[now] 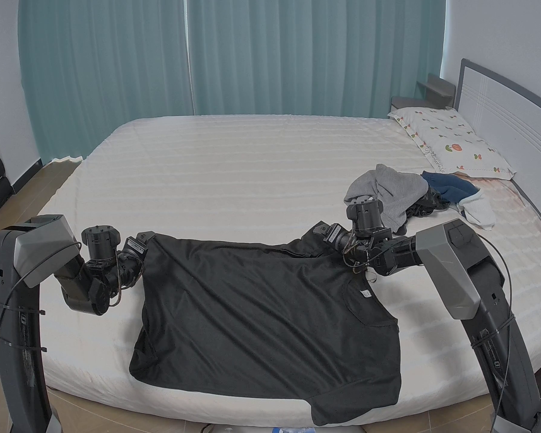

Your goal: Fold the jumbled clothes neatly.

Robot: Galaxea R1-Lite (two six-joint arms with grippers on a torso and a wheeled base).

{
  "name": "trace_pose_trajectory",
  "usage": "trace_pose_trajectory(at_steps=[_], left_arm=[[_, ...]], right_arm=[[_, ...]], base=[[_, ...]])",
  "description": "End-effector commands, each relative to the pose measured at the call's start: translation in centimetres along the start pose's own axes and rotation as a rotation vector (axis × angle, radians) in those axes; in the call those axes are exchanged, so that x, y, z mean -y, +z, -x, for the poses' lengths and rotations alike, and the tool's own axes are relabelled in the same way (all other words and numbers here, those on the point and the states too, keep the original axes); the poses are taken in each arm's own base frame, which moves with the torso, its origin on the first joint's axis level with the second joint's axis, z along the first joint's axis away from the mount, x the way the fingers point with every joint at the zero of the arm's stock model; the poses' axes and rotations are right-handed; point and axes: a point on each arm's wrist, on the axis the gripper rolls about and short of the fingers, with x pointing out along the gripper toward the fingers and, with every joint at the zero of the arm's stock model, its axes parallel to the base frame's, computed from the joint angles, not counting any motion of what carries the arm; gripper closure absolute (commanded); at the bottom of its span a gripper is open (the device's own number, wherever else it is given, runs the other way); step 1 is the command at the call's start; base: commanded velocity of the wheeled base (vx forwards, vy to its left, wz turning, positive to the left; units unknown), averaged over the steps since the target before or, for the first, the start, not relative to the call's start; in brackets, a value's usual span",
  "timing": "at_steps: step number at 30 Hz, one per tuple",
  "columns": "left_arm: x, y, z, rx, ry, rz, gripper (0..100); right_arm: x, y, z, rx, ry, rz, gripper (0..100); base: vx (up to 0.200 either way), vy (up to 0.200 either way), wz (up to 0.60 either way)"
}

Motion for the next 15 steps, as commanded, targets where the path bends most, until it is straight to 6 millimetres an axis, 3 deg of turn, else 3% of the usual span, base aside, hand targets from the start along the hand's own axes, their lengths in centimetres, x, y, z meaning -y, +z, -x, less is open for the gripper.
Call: trace_pose_trajectory(at_steps=[1, 8, 9, 15], left_arm=[[0.0, 0.0, 0.0, 0.001, 0.000, 0.000, 0], [0.0, 0.0, 0.0, 0.001, 0.000, 0.000, 0], [-0.1, 0.0, 0.0, 0.000, 0.001, 0.000, 0], [-0.1, 0.0, 0.0, 0.000, 0.001, 0.000, 0]], right_arm=[[0.5, -0.6, -0.5, 0.000, 0.000, -0.001, 0], [1.0, -1.0, -0.9, -0.001, -0.003, 0.002, 0], [1.2, -1.1, -1.0, -0.003, -0.005, 0.003, 100], [1.7, -1.4, -1.4, 0.017, 0.014, 0.003, 100]], base=[[0.000, 0.000, 0.00], [0.000, 0.000, 0.00], [0.000, 0.000, 0.00], [0.000, 0.000, 0.00]])
